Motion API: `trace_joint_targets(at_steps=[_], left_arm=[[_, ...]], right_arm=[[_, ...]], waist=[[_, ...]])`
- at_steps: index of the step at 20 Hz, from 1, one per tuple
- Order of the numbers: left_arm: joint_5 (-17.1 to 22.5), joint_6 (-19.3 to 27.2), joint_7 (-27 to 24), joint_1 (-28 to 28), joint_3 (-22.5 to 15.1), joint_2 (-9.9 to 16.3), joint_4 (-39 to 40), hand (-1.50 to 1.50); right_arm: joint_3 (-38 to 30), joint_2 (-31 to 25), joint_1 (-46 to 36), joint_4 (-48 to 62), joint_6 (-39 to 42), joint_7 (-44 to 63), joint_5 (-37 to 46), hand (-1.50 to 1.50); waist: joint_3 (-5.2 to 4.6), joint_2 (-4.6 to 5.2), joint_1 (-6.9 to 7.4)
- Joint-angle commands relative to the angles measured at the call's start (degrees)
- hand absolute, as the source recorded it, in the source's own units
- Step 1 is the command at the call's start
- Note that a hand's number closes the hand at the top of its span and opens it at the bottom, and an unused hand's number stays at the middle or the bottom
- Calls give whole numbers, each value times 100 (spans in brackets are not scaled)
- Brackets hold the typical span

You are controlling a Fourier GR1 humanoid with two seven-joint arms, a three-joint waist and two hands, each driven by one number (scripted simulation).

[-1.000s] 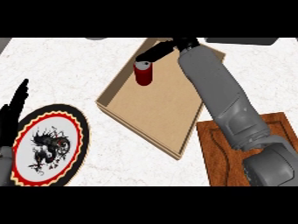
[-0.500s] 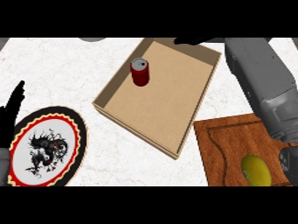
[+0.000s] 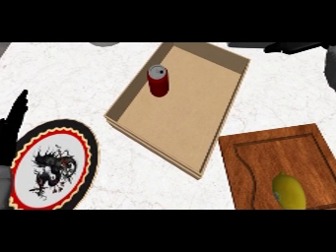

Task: Pick the can from the cutting board and place it in the cardboard box

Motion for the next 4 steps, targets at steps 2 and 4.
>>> trace_joint_targets(at_steps=[2, 4], left_arm=[[-126, 62, 42, -102, -68, -29, -19, 0], [-113, 64, -151, -33, -6, 13, 69, 0]], right_arm=[[151, -583, 336, 131, 646, -350, 180, -150], [261, -903, 588, 126, 985, -670, 303, -150]], waist=[[3, 14, 26], [5, 29, 36]])
